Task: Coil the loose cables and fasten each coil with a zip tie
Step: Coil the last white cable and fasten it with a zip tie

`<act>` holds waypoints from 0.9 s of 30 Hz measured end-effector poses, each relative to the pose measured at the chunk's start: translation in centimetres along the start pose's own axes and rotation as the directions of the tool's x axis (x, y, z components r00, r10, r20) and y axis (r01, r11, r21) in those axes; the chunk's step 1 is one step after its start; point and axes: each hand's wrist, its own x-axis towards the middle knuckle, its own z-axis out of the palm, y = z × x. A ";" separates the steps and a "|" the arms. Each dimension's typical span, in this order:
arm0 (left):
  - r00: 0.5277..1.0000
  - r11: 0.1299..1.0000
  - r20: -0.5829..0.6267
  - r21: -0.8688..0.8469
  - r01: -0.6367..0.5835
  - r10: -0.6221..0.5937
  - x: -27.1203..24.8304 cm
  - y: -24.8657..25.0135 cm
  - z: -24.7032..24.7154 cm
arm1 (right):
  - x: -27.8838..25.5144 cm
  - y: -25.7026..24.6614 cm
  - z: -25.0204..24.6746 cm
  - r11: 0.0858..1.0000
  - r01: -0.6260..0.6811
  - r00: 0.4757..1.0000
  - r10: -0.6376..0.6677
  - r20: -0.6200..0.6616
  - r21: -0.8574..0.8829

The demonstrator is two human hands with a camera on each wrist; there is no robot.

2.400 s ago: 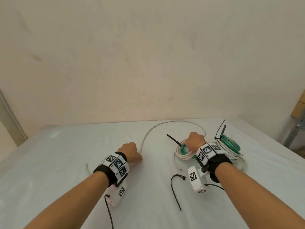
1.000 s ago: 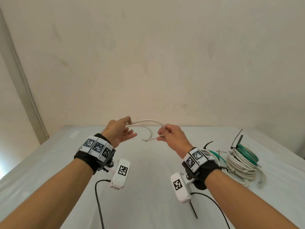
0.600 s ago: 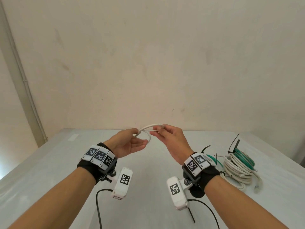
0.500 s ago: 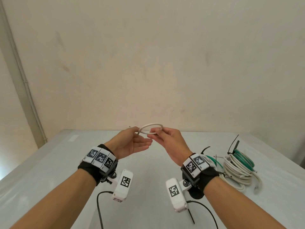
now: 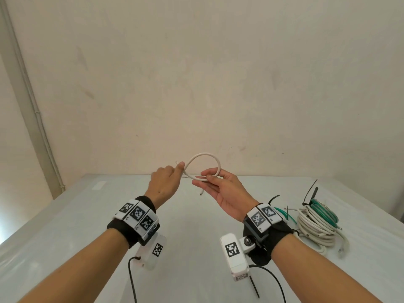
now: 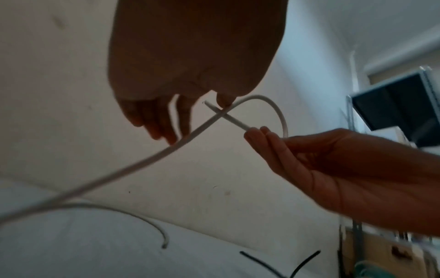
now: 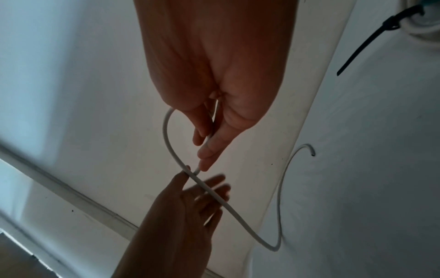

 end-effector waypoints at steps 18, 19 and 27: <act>0.987 0.822 0.009 -0.554 -0.128 0.160 -1.3 4.0 -0.3 | -0.2 0.1 1.8 0.690 0.142 0.973 -0.228 -0.027 -0.710; 0.988 0.821 0.022 -0.560 -0.112 0.150 -1.2 3.9 -0.6 | -0.1 -0.1 1.8 0.643 0.210 0.958 -0.285 0.025 -0.736; 0.973 0.817 0.184 -0.576 -0.008 0.139 -2.2 3.9 -1.2 | 0.2 -0.2 2.1 0.580 0.349 0.910 -0.399 0.117 -0.736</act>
